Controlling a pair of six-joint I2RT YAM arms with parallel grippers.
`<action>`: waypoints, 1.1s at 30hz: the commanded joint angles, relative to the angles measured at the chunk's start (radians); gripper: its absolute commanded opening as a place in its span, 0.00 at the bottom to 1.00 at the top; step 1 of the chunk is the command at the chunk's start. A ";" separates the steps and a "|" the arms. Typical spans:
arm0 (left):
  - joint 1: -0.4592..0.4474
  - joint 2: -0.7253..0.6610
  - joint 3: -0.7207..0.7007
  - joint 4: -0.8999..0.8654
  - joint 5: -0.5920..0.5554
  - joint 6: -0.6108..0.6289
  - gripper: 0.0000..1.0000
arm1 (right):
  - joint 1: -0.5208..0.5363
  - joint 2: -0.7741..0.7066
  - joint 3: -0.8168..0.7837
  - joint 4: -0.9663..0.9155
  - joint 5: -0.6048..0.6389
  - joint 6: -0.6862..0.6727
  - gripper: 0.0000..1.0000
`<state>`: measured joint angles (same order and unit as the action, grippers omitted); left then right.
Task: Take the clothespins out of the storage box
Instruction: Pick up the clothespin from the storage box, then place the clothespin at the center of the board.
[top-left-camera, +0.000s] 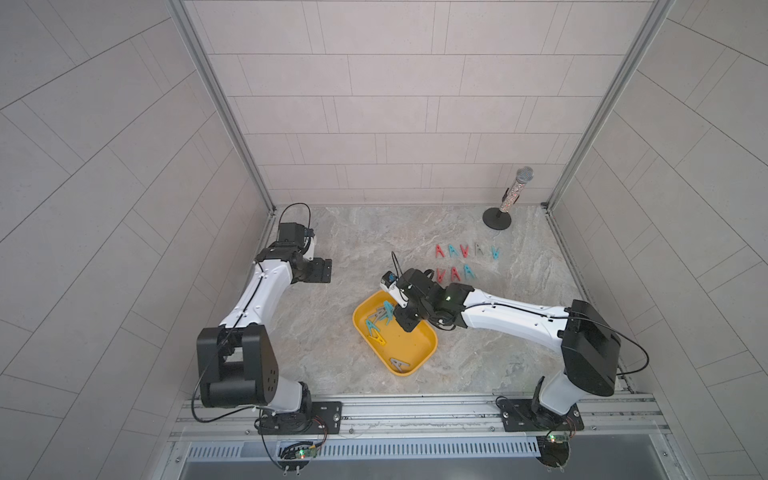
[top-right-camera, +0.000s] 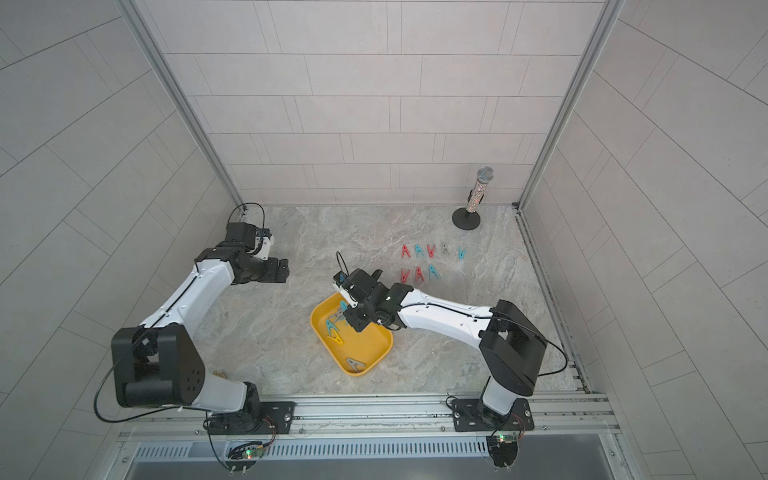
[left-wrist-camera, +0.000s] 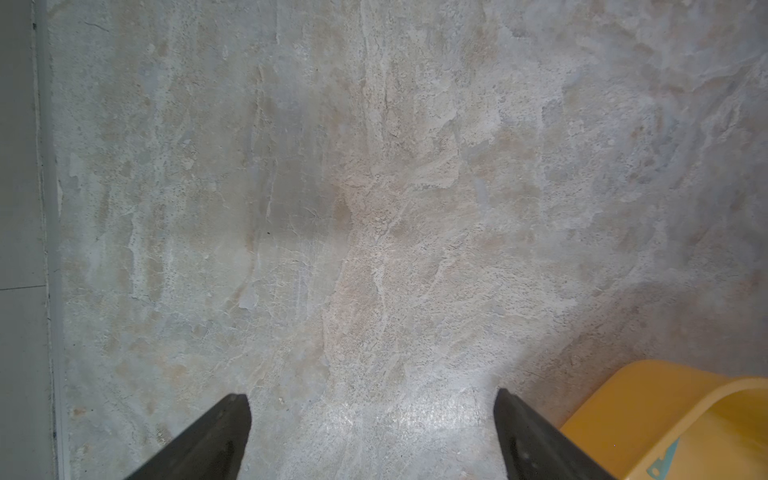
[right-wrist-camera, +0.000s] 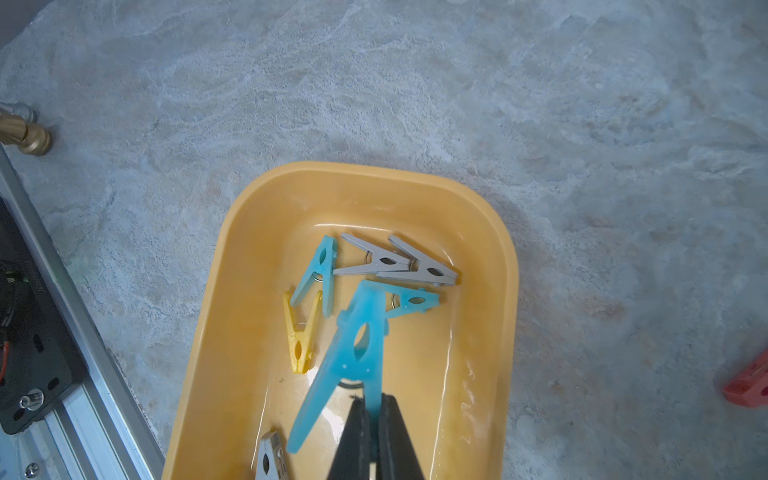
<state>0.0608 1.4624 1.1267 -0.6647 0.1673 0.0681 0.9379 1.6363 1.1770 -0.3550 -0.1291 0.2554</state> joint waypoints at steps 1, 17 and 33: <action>0.007 -0.012 0.001 -0.021 0.021 0.009 0.99 | -0.019 -0.040 -0.022 0.017 0.020 0.033 0.00; 0.007 -0.027 -0.008 -0.041 0.181 0.053 0.99 | -0.207 -0.142 -0.157 0.089 -0.018 0.169 0.00; 0.007 -0.016 -0.005 -0.041 0.164 0.052 0.99 | -0.480 -0.175 -0.259 0.020 0.000 0.242 0.00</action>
<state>0.0608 1.4624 1.1267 -0.6899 0.3340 0.1062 0.4904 1.4788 0.9241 -0.2855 -0.1524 0.4847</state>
